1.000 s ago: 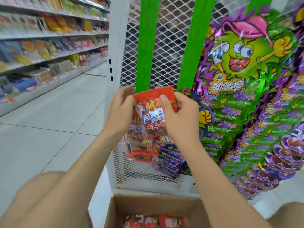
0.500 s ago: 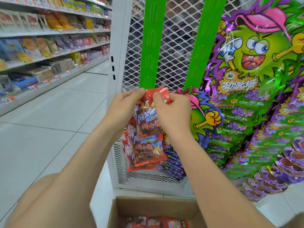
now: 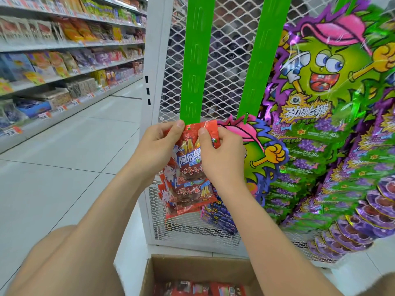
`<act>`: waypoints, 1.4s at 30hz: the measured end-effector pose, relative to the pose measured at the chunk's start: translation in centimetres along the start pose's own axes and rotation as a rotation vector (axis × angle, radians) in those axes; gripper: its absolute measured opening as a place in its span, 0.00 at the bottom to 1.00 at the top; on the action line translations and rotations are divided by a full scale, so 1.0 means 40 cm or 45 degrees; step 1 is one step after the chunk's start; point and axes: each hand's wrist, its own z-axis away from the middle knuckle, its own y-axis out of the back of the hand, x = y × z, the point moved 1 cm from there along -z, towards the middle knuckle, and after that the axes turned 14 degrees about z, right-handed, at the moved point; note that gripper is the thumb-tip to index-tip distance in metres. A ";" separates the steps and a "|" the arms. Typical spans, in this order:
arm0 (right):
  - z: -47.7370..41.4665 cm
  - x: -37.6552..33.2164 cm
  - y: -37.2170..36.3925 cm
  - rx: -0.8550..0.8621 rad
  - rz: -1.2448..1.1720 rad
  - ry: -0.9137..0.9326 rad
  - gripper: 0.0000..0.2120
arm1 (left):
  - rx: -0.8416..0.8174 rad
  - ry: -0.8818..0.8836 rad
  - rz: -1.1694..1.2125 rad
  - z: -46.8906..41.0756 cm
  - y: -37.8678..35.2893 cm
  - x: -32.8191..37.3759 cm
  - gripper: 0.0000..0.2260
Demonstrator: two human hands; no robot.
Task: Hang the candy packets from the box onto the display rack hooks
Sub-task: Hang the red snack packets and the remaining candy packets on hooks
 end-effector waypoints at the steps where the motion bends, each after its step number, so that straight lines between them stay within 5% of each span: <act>1: 0.002 0.003 -0.001 -0.010 0.006 -0.018 0.17 | -0.009 -0.003 -0.006 0.001 0.001 0.000 0.18; 8: 0.014 0.008 0.000 0.007 0.106 -0.007 0.24 | 0.102 -0.188 -0.234 0.001 0.004 -0.012 0.13; 11: 0.023 0.012 -0.004 0.020 0.190 0.064 0.24 | 0.143 -0.316 -0.317 0.003 0.015 -0.027 0.02; 18: 0.071 0.047 0.000 0.138 0.255 0.043 0.13 | 0.378 -0.641 -0.864 0.056 0.017 -0.070 0.19; 20: 0.127 0.073 0.009 0.165 0.143 0.094 0.14 | 0.443 -0.745 -1.014 0.092 -0.003 -0.094 0.18; 22: 0.197 0.125 0.004 -0.013 0.092 0.180 0.10 | 0.244 -0.767 -1.073 0.128 -0.021 -0.129 0.13; 26: 0.337 0.324 -0.073 -0.867 0.325 -0.039 0.11 | -0.667 -0.052 -1.285 0.186 -0.013 -0.258 0.06; 29: 0.472 0.514 -0.148 -1.379 0.575 -0.244 0.12 | -1.053 0.390 -1.441 0.232 0.005 -0.361 0.05; 34: 0.675 0.692 -0.176 -1.565 1.025 -0.398 0.05 | -1.171 0.580 -1.551 0.274 0.040 -0.497 0.08; 39: 0.801 0.721 -0.264 -1.603 1.046 0.121 0.30 | -1.228 0.644 -1.598 0.291 0.057 -0.578 0.09; 42: 0.852 0.688 -0.331 -1.602 1.158 0.389 0.30 | -1.253 0.696 -1.621 0.294 0.065 -0.604 0.09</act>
